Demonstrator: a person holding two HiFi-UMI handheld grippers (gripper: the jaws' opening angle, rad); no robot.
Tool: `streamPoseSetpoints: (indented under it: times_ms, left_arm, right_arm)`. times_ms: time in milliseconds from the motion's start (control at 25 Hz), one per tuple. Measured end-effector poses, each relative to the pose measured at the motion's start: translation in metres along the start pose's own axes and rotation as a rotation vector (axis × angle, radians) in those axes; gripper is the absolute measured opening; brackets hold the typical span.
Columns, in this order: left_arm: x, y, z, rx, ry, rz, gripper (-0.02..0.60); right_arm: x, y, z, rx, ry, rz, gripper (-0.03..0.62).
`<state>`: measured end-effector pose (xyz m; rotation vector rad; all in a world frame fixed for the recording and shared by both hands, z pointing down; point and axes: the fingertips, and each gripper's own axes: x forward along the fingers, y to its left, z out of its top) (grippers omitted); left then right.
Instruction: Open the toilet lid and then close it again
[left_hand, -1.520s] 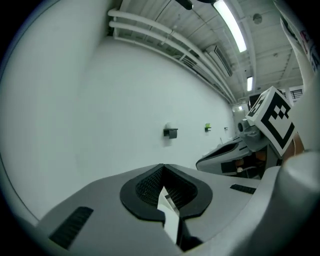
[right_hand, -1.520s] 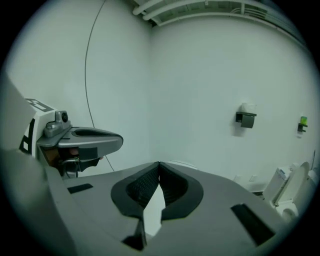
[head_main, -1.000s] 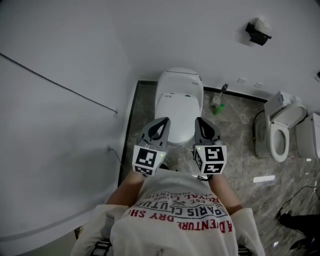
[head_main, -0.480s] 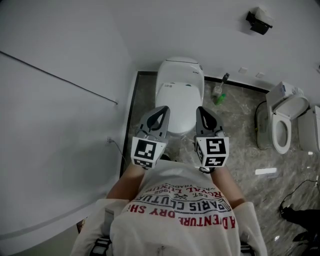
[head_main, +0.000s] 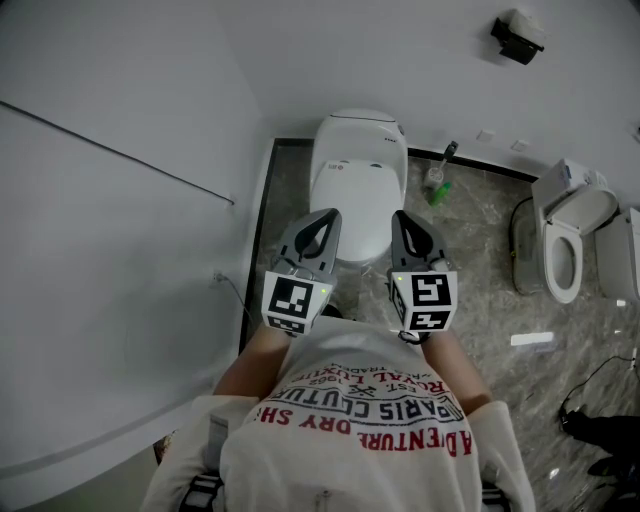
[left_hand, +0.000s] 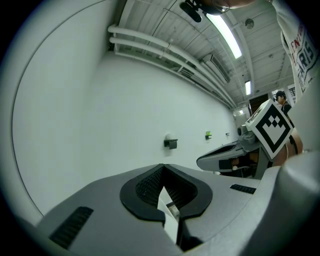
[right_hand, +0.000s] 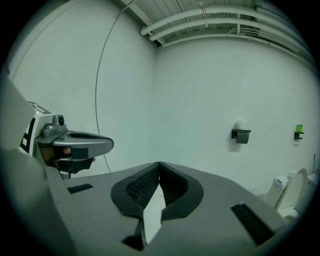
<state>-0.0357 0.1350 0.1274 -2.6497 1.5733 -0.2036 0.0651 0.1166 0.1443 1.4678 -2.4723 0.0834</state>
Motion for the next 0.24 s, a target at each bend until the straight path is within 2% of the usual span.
streamPoseSetpoints:
  times_ms: [240]
  left_arm:
    - [-0.0019, -0.003, 0.0004, 0.006, -0.007, 0.005, 0.006]
  right_arm:
    - [-0.0008, 0.0011, -0.0054, 0.005, 0.008, 0.009, 0.014]
